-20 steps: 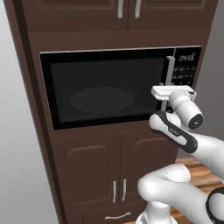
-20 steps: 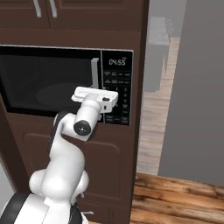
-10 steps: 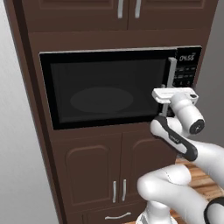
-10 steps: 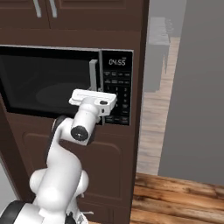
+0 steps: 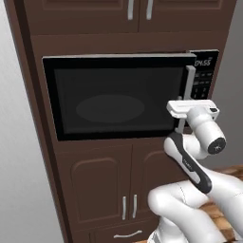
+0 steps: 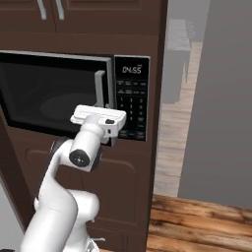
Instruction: Pick the steak from the counter and place it in the microwave. Then turn on the microwave.
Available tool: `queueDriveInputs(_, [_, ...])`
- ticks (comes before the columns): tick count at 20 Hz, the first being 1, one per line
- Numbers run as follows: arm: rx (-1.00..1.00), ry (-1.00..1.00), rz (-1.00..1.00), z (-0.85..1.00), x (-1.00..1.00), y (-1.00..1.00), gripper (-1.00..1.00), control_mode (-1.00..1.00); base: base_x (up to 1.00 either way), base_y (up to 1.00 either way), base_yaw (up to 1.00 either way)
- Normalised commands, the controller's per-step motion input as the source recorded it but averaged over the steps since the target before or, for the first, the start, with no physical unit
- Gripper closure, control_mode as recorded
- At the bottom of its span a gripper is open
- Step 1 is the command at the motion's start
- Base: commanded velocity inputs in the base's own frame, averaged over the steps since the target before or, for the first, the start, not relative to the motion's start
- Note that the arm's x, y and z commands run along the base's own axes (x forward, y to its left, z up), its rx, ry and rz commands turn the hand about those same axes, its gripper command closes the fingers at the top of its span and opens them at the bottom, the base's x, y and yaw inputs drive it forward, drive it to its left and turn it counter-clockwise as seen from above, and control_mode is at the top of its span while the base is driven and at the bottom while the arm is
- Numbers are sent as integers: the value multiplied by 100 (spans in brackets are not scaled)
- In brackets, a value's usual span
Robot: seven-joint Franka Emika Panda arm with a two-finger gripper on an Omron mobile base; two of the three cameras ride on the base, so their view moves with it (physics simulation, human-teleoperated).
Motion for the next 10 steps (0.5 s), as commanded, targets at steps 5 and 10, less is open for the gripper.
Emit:
queueDriveInputs(5, [0, 0, -3, 0, -29, 12, 100, -100, 0, 0, 0])
queueDriveInputs(10, [0, 0, 0, 0, -32, 9, 100, -100, 0, 0, 0])
